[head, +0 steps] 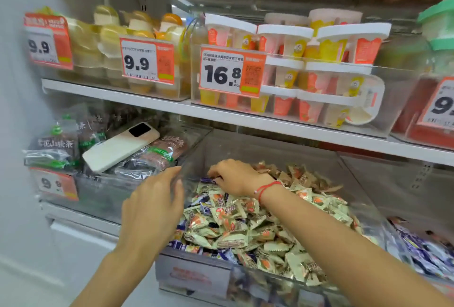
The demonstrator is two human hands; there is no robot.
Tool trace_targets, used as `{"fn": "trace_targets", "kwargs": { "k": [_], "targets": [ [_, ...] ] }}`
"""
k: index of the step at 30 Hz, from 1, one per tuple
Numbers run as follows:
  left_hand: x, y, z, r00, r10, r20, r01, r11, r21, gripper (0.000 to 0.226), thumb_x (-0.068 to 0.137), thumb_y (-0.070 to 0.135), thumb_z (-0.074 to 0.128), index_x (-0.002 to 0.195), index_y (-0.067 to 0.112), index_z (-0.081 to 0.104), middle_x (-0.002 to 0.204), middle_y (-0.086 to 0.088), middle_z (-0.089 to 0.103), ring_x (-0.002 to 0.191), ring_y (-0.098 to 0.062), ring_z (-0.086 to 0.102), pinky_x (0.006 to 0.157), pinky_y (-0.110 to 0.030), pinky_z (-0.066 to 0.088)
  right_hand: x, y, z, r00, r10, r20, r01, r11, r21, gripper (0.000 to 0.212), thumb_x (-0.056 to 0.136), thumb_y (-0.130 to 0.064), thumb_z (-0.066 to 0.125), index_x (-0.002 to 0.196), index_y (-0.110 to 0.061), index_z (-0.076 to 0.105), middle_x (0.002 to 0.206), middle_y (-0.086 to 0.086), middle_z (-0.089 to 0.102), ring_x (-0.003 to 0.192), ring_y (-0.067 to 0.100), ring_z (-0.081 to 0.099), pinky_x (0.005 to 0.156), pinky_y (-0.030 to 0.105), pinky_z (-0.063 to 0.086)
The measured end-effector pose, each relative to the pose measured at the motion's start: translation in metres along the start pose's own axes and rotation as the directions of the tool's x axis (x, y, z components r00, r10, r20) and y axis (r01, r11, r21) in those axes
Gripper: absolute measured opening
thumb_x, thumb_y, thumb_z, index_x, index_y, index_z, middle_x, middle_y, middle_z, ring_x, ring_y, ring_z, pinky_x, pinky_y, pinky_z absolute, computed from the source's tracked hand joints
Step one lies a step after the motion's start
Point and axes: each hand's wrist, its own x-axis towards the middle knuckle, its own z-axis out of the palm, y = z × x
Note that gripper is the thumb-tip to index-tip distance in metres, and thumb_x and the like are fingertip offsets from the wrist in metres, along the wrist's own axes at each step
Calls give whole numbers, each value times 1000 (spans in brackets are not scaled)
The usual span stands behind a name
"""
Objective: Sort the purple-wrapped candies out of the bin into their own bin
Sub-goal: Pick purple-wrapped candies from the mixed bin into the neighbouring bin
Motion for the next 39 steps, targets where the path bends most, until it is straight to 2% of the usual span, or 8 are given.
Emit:
{"fn": "trace_targets", "kwargs": {
  "k": [4, 14, 23, 28, 30, 34, 36, 39],
  "targets": [
    [2, -2, 3, 999, 32, -43, -31, 999, 16, 35, 98, 31, 41, 130, 28, 53, 104, -1, 70, 91, -28, 64, 62, -32, 34, 40, -2, 23, 987, 93, 129, -86, 995, -54, 39, 90, -16, 55, 129, -13, 56, 131, 12, 57, 114, 32, 56, 94, 41, 49],
    [1, -3, 5, 998, 43, -39, -43, 999, -1, 35, 99, 29, 40, 132, 24, 52, 107, 0, 70, 91, -28, 65, 63, -33, 39, 28, 14, 9, 997, 58, 49, -65, 987, 150, 19, 86, -14, 64, 102, -15, 74, 111, 1, 70, 96, 18, 64, 83, 31, 52],
    [2, 0, 6, 999, 22, -32, -21, 1000, 18, 34, 98, 27, 42, 131, 22, 50, 110, 0, 68, 97, -27, 63, 68, -37, 44, -74, 12, -36, 954, 158, -254, 1, 848, 530, 7, 83, -25, 74, 89, -26, 77, 71, -21, 65, 53, 1, 56, 51, 11, 38],
    [9, 2, 5, 971, 230, -70, -217, 964, 157, 42, 82, 15, 67, 123, 9, 58, 126, -8, 58, 117, -29, 51, 90, -45, 45, -129, 22, -41, 892, 340, -299, -53, 735, 676, 8, 81, -27, 75, 83, -35, 76, 82, -13, 73, 65, 9, 64, 58, 26, 50],
    [7, 16, 2, 945, 315, -92, -309, 949, 68, 40, 83, 15, 66, 122, 15, 59, 129, -2, 56, 120, -23, 47, 96, -41, 41, -145, 29, -41, 869, 394, -299, -71, 698, 713, 7, 80, -27, 76, 83, -34, 77, 80, -13, 73, 68, 8, 65, 62, 23, 49],
    [-4, 67, 13, 899, 422, 116, -377, 881, -285, 42, 95, 28, 54, 136, 36, 46, 135, 20, 48, 121, -4, 44, 98, -30, 42, -165, 37, -36, 863, 464, -200, -138, 597, 791, 8, 80, -25, 76, 86, -29, 78, 81, -4, 74, 70, 18, 66, 68, 32, 56],
    [-8, 85, 29, 843, 447, 301, -345, 877, -335, 48, 95, 35, 53, 141, 42, 38, 137, 21, 49, 118, 0, 50, 97, -33, 46, -172, 39, -33, 854, 462, -238, -137, 643, 754, 9, 80, -26, 76, 89, -29, 78, 82, -10, 74, 69, 5, 64, 71, 29, 53],
    [-11, 99, 48, 804, 447, 393, -290, 871, -397, 41, 92, 42, 56, 133, 44, 46, 113, 20, 64, 86, 11, 58, 79, -29, 53, -190, 45, -33, 809, 459, -366, -172, 782, 600, 10, 82, -29, 73, 90, -35, 76, 83, -17, 71, 72, 3, 63, 70, 26, 52]
  ]
}}
